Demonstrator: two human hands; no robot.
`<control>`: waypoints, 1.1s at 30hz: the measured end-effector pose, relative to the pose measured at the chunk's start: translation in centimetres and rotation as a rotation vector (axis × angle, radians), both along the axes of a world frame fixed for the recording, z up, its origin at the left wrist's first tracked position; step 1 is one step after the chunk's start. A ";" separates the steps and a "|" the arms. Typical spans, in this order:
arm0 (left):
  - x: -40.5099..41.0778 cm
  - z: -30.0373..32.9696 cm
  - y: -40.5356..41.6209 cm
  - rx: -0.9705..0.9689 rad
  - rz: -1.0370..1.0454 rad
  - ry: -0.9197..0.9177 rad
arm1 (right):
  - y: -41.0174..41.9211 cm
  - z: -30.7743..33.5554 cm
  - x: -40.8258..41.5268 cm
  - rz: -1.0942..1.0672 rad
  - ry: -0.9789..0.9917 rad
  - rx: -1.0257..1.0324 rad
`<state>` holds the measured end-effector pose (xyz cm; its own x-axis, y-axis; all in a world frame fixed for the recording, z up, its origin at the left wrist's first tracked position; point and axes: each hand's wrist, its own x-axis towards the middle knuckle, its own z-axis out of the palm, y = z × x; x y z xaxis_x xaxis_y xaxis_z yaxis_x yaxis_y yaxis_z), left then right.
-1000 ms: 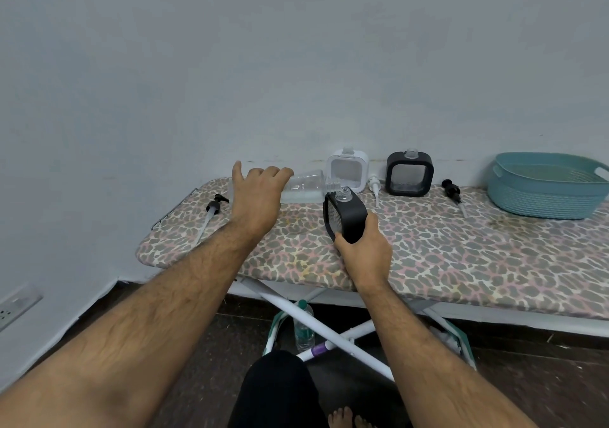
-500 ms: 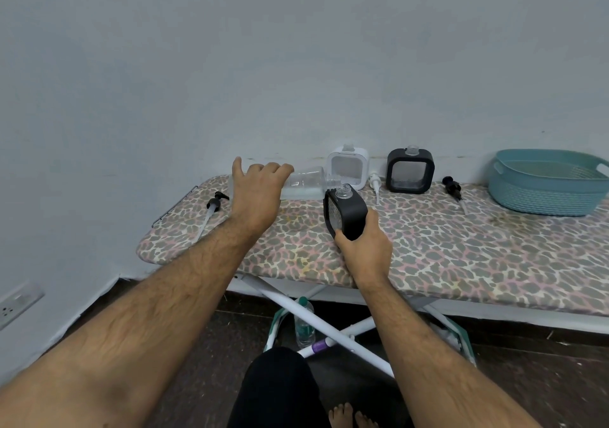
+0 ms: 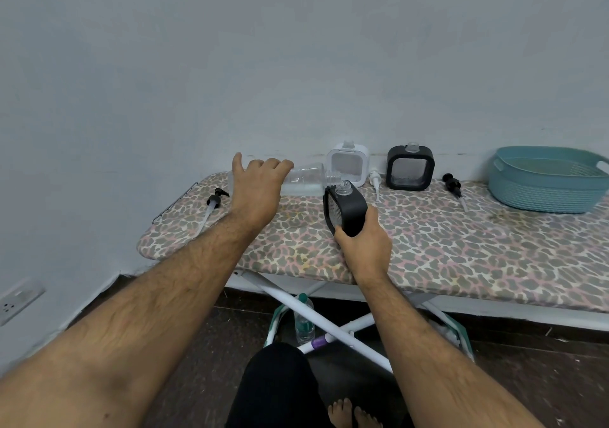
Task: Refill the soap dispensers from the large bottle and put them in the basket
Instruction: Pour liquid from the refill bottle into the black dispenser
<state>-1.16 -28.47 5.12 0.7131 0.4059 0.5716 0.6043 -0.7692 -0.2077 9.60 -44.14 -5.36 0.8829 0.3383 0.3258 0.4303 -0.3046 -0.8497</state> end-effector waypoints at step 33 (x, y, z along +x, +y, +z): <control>0.1 0.0 0.3 0.021 -0.016 -0.013 | -0.3 0.3 -0.1 0.010 -0.010 0.005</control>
